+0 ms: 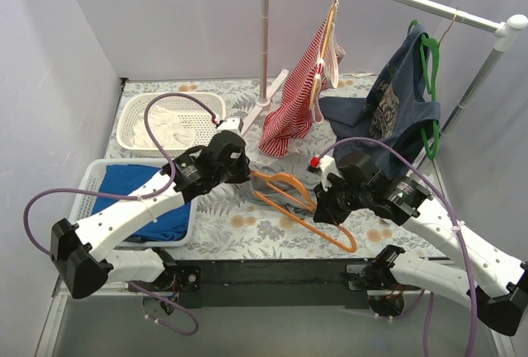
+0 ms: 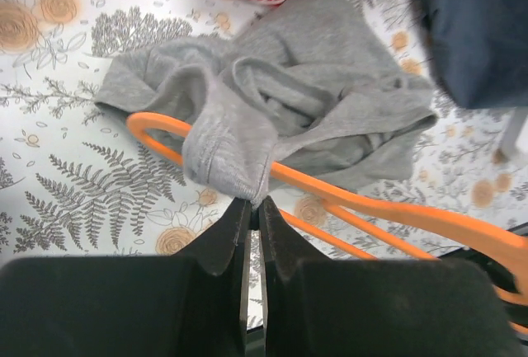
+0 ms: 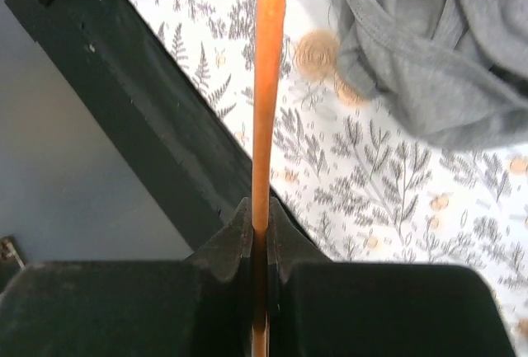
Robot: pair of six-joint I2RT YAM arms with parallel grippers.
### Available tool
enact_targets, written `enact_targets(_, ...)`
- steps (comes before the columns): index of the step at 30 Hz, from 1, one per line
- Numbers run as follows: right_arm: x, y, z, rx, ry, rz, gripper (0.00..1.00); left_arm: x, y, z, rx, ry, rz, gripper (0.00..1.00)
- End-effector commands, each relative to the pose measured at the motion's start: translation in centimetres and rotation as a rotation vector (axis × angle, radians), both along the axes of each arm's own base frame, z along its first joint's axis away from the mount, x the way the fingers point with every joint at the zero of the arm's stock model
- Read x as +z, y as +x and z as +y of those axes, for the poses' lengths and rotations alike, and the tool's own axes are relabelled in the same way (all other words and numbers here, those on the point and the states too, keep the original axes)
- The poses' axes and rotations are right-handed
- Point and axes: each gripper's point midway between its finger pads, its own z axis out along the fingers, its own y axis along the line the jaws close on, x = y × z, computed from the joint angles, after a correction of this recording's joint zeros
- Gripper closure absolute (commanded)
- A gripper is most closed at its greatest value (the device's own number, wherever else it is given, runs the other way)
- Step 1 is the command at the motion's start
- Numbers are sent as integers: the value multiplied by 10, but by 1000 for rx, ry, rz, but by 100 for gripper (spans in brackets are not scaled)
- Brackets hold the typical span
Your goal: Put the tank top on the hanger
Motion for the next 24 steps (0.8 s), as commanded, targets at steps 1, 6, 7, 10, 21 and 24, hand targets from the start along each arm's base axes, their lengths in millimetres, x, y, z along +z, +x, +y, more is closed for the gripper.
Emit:
enact_targets(1,10,19,25,47,93,-110,99,47,3,7,26,-61,-85,100)
enact_targets(6,14,42,23,-59,66,-184,99,49,-2,-4,-17,-99,-62,100)
enact_targets(7,18,45,25,-65,79,-195,99,49,-3,-5,-23,-103,-58,100)
enact_targets(10,29,51,39,-62,157,-245,99,50,-4,-7,-36,-109,-58,100)
enact_targets(21,4,33,55,58,151,-301,99,67,10,25,80,9,-134,100)
enact_targets(24,1,39,48,14,135,-321,99,73,10,31,92,13,-149,100)
